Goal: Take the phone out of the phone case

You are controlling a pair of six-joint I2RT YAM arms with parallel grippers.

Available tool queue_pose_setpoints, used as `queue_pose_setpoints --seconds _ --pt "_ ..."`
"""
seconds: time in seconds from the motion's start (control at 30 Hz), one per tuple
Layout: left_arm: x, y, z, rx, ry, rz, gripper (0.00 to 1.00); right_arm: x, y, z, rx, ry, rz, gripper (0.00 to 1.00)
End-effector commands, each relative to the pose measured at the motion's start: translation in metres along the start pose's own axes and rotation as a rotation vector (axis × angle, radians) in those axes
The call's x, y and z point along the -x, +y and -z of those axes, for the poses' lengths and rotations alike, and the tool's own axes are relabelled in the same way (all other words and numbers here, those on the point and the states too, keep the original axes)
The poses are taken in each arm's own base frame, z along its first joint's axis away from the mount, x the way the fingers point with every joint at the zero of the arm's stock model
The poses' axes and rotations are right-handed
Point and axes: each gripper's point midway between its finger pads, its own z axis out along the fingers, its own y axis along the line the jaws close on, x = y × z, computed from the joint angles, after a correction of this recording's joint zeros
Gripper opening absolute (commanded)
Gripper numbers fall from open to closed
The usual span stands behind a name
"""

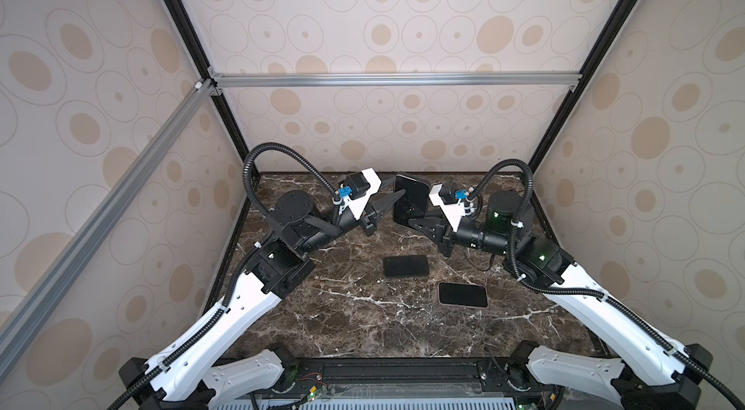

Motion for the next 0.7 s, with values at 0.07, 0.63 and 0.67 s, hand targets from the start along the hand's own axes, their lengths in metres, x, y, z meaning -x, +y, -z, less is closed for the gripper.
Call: queue_pose_setpoints --seconds 0.07,0.63,0.67 --pt "0.012 0.004 -0.001 0.026 -0.017 -0.057 0.29 0.039 0.013 0.012 0.040 -0.119 0.073 0.00" --pt "-0.013 -0.008 -0.013 -0.047 0.060 0.002 0.28 0.036 0.039 0.012 0.189 -0.104 0.119 0.00" --pt "-0.016 -0.007 -0.014 -0.045 0.069 0.005 0.28 0.036 0.039 0.013 0.189 -0.104 0.122 0.00"
